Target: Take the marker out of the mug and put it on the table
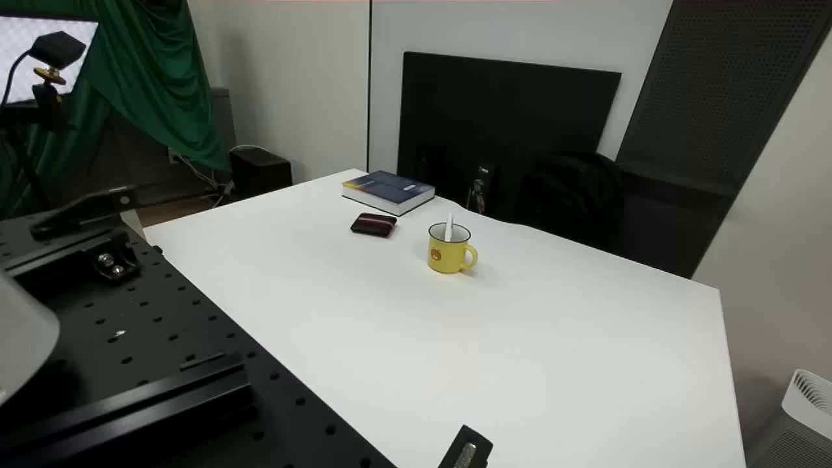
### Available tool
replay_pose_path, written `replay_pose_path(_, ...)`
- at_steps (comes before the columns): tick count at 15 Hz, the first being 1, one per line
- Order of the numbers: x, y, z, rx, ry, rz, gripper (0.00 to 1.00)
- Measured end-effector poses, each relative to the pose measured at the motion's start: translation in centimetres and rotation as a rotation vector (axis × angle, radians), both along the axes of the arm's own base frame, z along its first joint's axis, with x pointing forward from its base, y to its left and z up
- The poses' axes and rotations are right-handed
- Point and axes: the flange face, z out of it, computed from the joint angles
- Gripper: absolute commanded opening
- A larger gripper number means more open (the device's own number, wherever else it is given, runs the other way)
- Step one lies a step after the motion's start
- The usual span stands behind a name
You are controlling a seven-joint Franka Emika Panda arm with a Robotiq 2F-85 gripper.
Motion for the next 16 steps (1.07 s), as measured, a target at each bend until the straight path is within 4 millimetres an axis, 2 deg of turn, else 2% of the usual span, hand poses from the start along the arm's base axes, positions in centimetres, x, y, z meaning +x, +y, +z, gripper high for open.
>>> replay_pose_path(12, 0.0, 0.0, 0.04, 0.0, -0.002, 0.0, 1.0)
replay_pose_path(16, -0.2, -0.18, -0.59, -0.028, 0.001, 0.028, 1.0)
